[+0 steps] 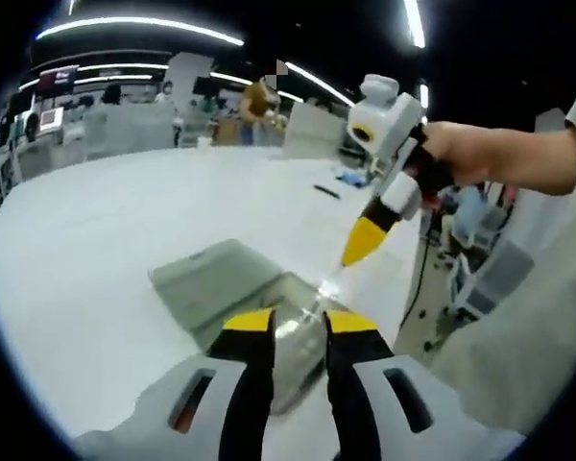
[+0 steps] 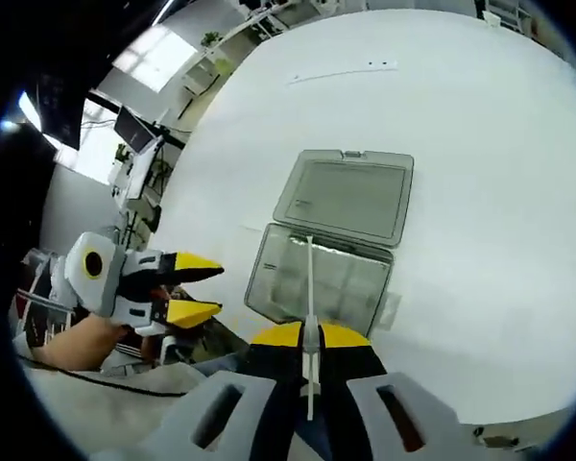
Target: Insert the divider into the dual guide fixture by aligning both edges with the guide slots and pushing it downward to the bottom, including one-sided entry, uneven engagement, binding, and posture correction.
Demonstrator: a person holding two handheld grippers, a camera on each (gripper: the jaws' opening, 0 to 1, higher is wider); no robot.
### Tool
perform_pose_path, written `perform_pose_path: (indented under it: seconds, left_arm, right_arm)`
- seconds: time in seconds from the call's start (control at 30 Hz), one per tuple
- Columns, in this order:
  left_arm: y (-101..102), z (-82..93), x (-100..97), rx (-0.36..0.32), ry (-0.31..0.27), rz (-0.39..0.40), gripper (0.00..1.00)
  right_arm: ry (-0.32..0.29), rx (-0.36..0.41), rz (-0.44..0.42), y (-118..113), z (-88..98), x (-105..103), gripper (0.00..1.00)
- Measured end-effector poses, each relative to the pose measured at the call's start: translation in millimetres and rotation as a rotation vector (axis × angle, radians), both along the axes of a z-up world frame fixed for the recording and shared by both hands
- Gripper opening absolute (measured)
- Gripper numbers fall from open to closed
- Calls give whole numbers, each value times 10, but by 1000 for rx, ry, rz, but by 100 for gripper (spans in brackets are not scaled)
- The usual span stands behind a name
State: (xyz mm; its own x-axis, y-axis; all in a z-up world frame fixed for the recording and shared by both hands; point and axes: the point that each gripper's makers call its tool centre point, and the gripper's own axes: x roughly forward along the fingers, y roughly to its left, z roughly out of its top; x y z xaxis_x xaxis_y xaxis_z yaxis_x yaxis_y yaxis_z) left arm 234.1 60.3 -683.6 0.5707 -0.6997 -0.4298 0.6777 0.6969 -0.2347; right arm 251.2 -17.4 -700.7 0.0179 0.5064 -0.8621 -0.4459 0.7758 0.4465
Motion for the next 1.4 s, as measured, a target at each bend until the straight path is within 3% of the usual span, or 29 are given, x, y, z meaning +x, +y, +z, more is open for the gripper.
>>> perform_pose_path:
  seconds: [0.17,0.33,0.57,0.73,0.9,1.2,1.4]
  left_arm:
    - [24,-23,-1,23,-5,-11,27]
    - [45,-54,-30,34,2,-23,27]
    - [100,-101,-76,35,9,-27,26]
    - [114,-141,-99,41,11,-34,25]
    - [110,-158,-114,35,15,-37,25]
    - [139,-186,-108,52,10,-30,25]
    - [157,-205,-102,69,5,-29,25]
  right_arm:
    - [22,-42,-10,79,-29,19,0]
    - [63,-95,-22,103,-116,29,0]
    - [57,-191,-2,91,-202,-5,0]
    - [75,-215,-18,89,-260,-27,0]
    - [118,-196,-95,113,-259,-44,0]
    - [103,-248,-101,26,-356,-57,0]
    - [116,-237,-127,73,-386,-36,0]
